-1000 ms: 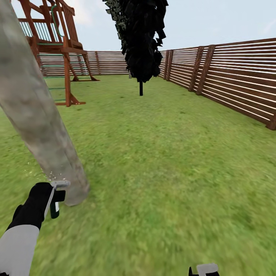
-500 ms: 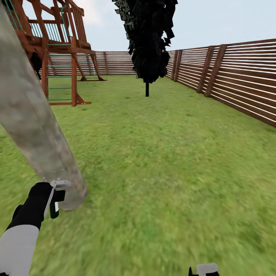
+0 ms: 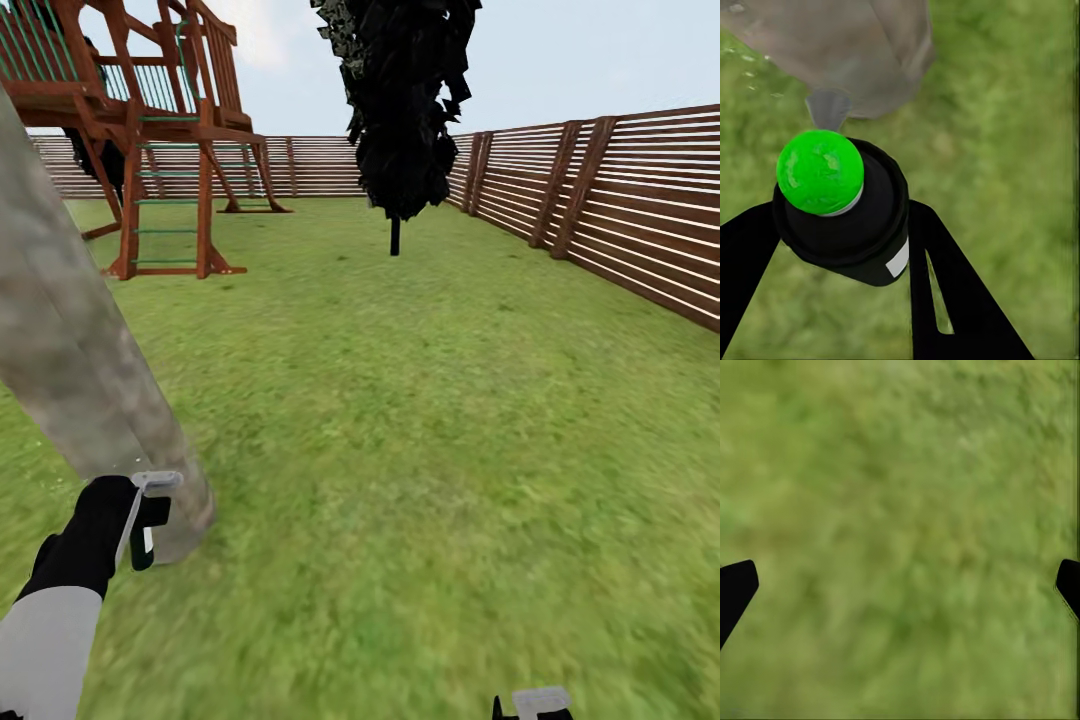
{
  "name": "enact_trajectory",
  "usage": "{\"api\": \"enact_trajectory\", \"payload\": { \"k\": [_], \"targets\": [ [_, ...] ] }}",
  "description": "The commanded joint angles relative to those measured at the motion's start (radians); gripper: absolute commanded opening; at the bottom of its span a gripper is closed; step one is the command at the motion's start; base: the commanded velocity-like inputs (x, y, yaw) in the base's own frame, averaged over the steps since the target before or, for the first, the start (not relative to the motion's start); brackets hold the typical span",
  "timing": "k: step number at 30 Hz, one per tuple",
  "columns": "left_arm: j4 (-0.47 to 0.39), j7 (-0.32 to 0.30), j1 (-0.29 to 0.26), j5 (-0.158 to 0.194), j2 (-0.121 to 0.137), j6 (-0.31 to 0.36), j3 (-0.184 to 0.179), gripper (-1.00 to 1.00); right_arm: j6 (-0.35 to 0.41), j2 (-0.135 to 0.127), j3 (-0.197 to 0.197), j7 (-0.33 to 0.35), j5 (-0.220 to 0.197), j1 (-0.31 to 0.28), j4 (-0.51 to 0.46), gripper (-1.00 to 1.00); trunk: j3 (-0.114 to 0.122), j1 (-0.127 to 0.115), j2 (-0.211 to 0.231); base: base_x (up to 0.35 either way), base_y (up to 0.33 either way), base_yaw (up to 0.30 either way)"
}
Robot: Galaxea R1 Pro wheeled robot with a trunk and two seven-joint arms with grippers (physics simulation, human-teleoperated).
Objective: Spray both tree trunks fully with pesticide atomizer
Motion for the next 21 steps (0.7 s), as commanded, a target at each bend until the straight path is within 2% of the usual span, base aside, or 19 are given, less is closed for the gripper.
{"api": "enact_trajectory", "payload": {
  "k": [1,6,8,10,13,18,19,20,21],
  "targets": [
    [-0.001,-0.010,-0.001,-0.011,0.000,0.004,0.002,-1.00,-0.002,0.000,-0.008,-0.004,0.010,-0.001,0.001,1.00,-0.001,0.000,0.000,0.139,-0.246,0.000],
    [-0.004,-0.009,-0.001,-0.011,0.000,0.004,0.000,-1.00,-0.002,0.000,-0.007,-0.004,0.009,-0.001,0.001,1.00,-0.001,0.000,0.000,0.028,-0.268,0.043],
    [-0.009,0.000,-0.001,-0.011,0.000,0.005,0.003,-1.00,-0.002,0.001,-0.006,-0.004,0.009,-0.001,0.001,1.00,-0.001,0.000,0.000,0.001,-0.274,0.235],
    [-0.013,0.042,-0.001,-0.009,0.000,0.005,0.011,-1.00,-0.002,0.001,-0.006,-0.004,0.009,-0.001,0.001,1.00,-0.001,0.000,0.000,0.000,-0.274,0.271],
    [-0.015,0.052,-0.001,-0.004,0.003,-0.002,0.019,-1.00,-0.002,0.001,-0.006,-0.004,0.009,-0.001,0.001,1.00,-0.001,0.000,0.000,0.000,-0.274,0.276],
    [-0.005,0.054,0.002,-0.004,0.007,-0.022,0.055,-1.00,-0.002,0.001,-0.006,-0.004,0.009,-0.001,0.001,1.00,-0.001,0.000,0.000,0.128,-0.209,0.277],
    [0.000,0.052,0.026,-0.003,0.008,-0.026,0.084,-1.00,-0.002,0.001,-0.006,-0.004,0.009,-0.001,0.001,1.00,-0.001,0.000,0.000,0.135,-0.074,0.277],
    [0.001,0.052,0.050,-0.004,0.006,-0.051,0.096,-1.00,-0.002,0.002,-0.006,-0.004,0.009,-0.001,0.001,1.00,-0.001,0.000,0.000,0.055,-0.030,0.277],
    [0.012,0.055,0.091,-0.004,0.001,-0.128,0.102,-1.00,-0.002,0.002,-0.005,-0.004,0.009,-0.001,0.001,1.00,-0.001,0.000,0.000,0.018,-0.010,0.277]
  ]
}}
